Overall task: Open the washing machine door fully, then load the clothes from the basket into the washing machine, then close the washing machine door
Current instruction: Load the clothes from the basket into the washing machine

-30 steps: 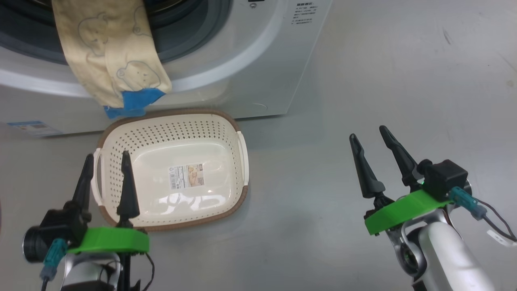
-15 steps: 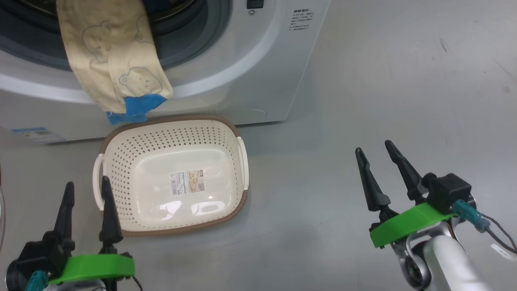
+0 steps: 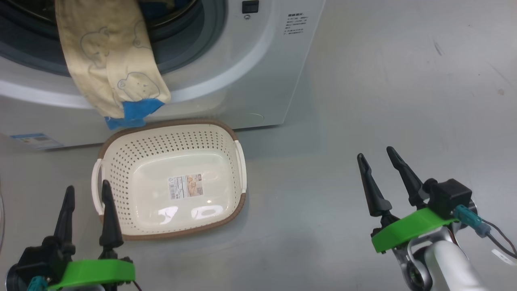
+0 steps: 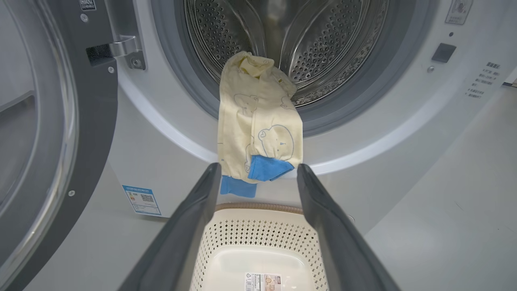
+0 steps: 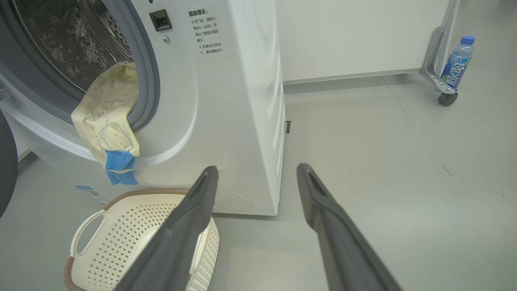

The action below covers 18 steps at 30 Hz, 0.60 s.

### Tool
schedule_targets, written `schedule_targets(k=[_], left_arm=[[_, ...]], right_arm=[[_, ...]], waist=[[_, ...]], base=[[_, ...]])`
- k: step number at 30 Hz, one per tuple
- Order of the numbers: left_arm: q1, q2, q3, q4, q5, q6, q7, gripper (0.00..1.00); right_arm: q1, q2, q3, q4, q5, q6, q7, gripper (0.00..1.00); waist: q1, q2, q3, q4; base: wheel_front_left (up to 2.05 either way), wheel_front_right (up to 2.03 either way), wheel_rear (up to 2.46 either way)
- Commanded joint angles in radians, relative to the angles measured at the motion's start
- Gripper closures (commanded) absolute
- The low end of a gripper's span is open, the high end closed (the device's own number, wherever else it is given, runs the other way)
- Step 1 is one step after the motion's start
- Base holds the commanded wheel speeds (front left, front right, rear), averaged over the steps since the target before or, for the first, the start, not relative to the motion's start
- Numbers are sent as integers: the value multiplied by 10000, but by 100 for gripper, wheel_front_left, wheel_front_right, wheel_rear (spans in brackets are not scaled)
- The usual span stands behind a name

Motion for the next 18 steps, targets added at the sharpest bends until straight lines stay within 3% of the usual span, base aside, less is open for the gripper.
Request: schedule_targets(k=[1,18], left_arm=[[76,43,320,-358,9,27,-95,0],[-1547,78,323,787,298,-144,-95,0]], right_arm=[[113,-77,178,-267,-67,37,-67,0],[-336,26,428,-374,37,37,-67,0]], waist=[[0,0,4,-16],[0,0,950,-555]], base=[[0,0,0],[0,0,0]])
